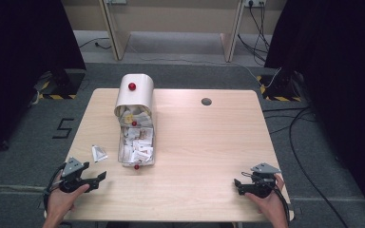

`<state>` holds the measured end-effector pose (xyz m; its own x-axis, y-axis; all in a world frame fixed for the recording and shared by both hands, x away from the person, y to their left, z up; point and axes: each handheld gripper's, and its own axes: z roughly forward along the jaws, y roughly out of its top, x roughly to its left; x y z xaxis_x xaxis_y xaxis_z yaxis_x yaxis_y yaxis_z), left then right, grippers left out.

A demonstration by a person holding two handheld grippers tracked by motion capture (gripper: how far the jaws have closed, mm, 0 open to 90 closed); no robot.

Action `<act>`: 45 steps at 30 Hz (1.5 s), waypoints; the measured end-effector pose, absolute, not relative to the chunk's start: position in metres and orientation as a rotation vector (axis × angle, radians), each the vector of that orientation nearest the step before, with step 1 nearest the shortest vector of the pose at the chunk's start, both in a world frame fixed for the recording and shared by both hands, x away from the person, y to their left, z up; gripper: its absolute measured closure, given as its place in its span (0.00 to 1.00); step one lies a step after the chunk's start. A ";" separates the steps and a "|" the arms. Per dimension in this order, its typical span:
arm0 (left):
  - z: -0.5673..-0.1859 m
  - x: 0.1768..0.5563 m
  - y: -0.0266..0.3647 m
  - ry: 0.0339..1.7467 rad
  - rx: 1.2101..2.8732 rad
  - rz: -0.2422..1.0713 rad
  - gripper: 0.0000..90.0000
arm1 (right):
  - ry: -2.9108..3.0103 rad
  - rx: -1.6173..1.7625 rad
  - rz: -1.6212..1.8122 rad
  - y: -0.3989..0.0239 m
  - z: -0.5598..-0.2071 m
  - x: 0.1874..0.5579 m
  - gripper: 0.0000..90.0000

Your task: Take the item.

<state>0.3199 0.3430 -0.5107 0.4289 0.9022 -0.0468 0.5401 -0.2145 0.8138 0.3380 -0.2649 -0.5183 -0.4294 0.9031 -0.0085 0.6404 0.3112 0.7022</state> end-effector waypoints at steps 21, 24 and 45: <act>-0.522 0.309 0.332 1.206 1.974 0.549 0.18 | 2.183 1.375 0.887 -0.265 -0.518 0.338 0.01; -0.523 0.308 0.332 1.205 1.979 0.550 0.18 | 2.183 1.375 0.887 -0.265 -0.518 0.338 0.01; -0.525 0.288 0.332 1.209 2.001 0.560 0.18 | 2.183 1.375 0.887 -0.265 -0.518 0.338 0.01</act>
